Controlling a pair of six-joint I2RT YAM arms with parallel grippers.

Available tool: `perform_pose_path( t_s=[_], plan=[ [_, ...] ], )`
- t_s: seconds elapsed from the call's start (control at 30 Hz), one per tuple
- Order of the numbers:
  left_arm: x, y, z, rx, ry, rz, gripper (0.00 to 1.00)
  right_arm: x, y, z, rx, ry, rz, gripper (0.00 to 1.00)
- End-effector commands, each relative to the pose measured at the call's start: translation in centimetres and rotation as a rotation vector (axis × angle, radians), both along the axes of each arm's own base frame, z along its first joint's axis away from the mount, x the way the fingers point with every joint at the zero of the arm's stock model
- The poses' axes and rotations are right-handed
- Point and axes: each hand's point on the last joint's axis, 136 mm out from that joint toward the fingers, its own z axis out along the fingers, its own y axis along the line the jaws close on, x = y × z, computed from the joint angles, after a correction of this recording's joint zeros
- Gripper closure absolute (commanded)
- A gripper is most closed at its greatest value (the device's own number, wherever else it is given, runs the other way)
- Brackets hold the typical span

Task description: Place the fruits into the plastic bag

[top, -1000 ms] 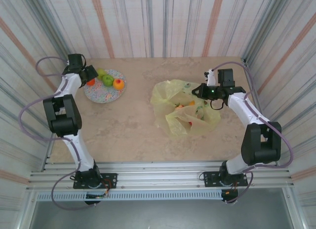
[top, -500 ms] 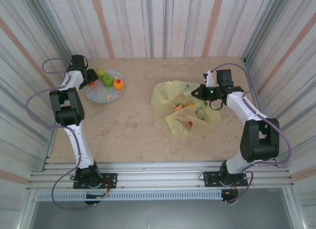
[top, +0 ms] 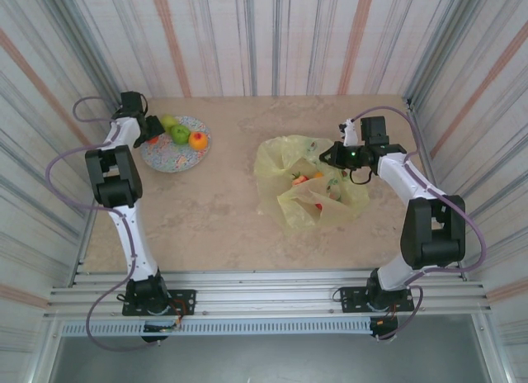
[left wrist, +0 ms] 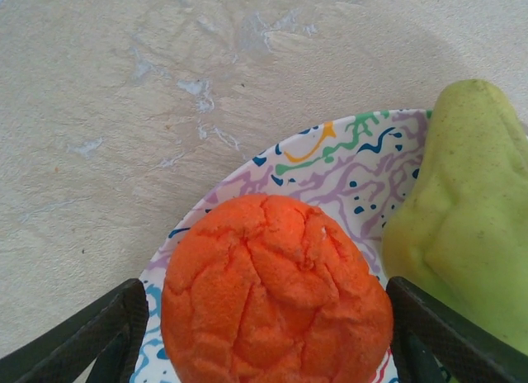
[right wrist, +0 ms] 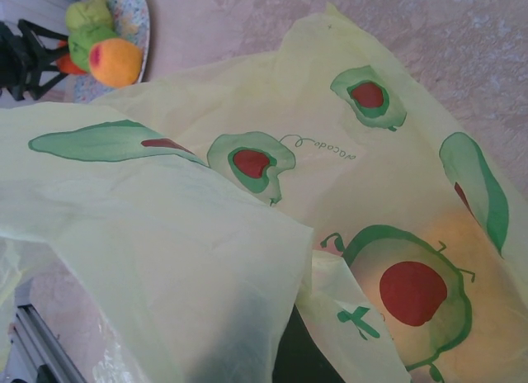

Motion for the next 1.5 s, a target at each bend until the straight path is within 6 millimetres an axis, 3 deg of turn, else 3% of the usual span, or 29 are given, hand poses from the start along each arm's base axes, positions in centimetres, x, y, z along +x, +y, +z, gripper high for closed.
perform_pose_path(
  t_s=[0.0, 0.33, 0.57, 0.7, 0.87, 0.97, 1.13, 1.33, 1.47],
  plan=[
    [0.1, 0.2, -0.5, 0.000, 0.023, -0.020, 0.23, 0.0, -0.2, -0.4, -0.006, 0.016, -0.003, 1.00],
    [-0.1, 0.2, 0.3, 0.009, 0.014, -0.026, 0.33, -0.1, -0.2, -0.5, -0.009, 0.019, 0.000, 1.00],
    [-2.5, -0.4, 5.0, -0.005, -0.089, 0.025, 0.38, 0.1, -0.1, -0.5, -0.004, 0.019, 0.000, 1.00],
    [-5.3, -2.5, 8.5, -0.001, -0.182, 0.027, 0.41, 0.1, -0.1, -0.3, -0.001, 0.015, 0.000, 1.00],
    [-10.0, -7.9, 12.5, 0.018, -0.287, -0.049, 0.41, 0.2, -0.1, -0.5, 0.007, 0.023, 0.001, 1.00],
    [-13.2, -12.9, 14.7, -0.036, -0.383, -0.157, 0.41, 0.3, 0.0, -0.5, 0.017, 0.029, 0.001, 1.00],
    [-19.9, -23.3, 17.2, -0.144, -0.490, -0.424, 0.42, 0.5, 0.0, -0.4, 0.020, 0.029, -0.004, 1.00],
    [-27.6, -32.4, 16.2, -0.243, -0.540, -0.658, 0.42, 0.8, -0.1, 0.1, 0.016, 0.022, -0.011, 1.00],
    [-29.8, -36.8, 14.1, -0.274, -0.504, -0.793, 0.42, 0.9, -0.2, 0.5, 0.013, 0.021, -0.012, 1.00]
  ],
)
